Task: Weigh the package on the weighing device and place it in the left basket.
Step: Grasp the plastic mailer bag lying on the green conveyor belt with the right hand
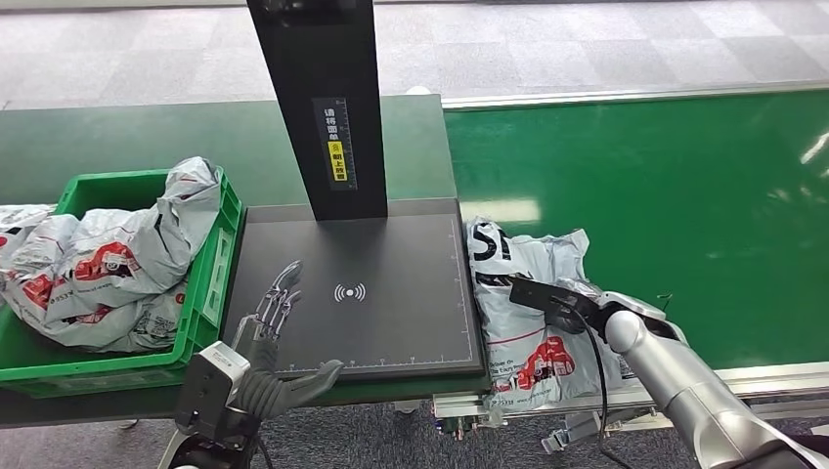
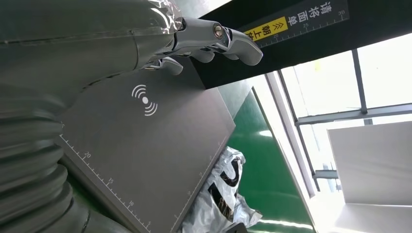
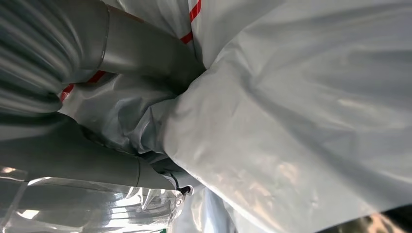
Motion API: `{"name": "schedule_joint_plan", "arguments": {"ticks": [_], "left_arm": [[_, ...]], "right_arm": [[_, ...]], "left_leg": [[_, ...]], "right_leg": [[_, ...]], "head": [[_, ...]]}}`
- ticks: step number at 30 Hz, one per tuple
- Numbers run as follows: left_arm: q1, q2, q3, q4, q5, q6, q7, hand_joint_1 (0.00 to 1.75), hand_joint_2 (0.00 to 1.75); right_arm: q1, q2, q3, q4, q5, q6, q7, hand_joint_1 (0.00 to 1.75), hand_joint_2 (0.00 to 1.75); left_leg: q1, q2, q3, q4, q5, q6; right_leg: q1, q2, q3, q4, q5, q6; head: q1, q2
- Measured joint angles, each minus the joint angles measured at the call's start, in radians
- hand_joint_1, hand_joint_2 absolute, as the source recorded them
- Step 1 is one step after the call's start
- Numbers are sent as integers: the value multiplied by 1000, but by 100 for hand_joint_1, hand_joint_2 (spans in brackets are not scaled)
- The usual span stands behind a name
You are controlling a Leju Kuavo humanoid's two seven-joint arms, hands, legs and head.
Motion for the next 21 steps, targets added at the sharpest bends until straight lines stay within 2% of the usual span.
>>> {"name": "schedule_joint_plan", "arguments": {"ticks": [7,13,21], "left_arm": [[16,-1,2,-6,-8,7,5,0,175],[39,-1,6,-19,-11,34,5,0,175],[61,-6,10,-36,-11,66,4,0,175]], "right_arm": [[-1,-4,-30,-6,13,-153,72,175,175],[-62,-18,-148,21,23,-273,90,175,175],[-157,-6,-274,57,57,-434,83,175,175]], "left_leg": [[0,0,-1,0,0,0],[-1,0,-2,0,0,0],[0,0,-3,0,0,0]], "right_leg": [[0,0,0,0,0,0],[-1,1,-1,0,1,0],[0,0,-2,0,0,0]], "head": [[0,0],[0,0],[0,0]]}}
